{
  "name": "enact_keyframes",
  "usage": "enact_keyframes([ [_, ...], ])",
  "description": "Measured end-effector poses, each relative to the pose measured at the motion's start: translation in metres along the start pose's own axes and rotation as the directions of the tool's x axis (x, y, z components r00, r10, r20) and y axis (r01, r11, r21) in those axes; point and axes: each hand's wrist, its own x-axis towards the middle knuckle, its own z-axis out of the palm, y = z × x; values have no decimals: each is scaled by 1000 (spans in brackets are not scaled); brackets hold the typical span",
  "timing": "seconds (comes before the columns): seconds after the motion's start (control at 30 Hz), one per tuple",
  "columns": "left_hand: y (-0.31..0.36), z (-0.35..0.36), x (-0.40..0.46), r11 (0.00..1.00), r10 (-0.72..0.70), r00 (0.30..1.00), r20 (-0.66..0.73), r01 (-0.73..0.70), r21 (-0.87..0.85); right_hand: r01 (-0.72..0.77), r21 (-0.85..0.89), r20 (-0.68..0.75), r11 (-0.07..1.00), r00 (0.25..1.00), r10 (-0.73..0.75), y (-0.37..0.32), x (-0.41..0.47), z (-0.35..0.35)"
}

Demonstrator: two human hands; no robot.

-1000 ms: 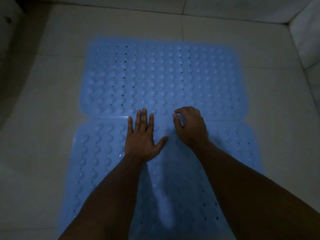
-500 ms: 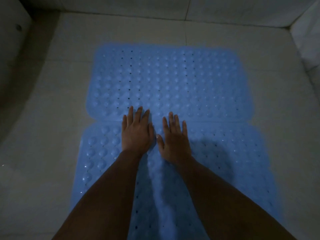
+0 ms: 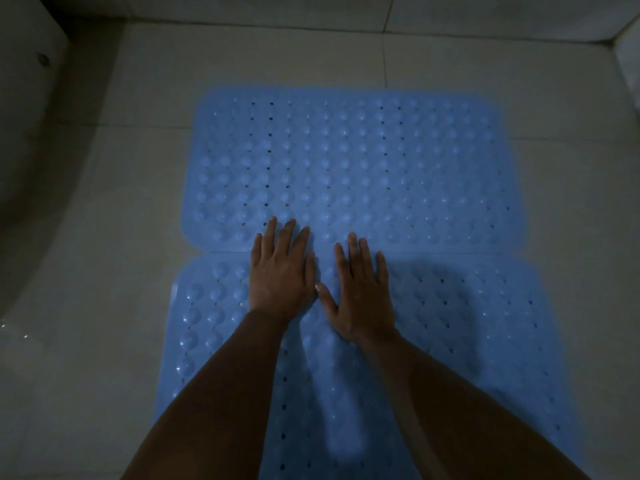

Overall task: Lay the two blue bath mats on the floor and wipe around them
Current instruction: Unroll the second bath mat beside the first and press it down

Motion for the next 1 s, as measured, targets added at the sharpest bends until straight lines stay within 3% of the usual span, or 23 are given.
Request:
enact_keyframes([
  [0.8, -5, 10, -22, 994, 98, 995, -33, -96, 57, 9, 37, 36, 999, 999, -10, 2, 3, 4],
  [0.93, 8, 2, -25, 994, 110, 991, -70, -109, 19, -16, 228, 159, 973, 987, -21, 2, 13, -19],
  [1.0, 23, 3, -23, 995, 104, 991, -85, -103, 9, -2, 371, 92, 929, 995, -35, 18, 18, -40],
])
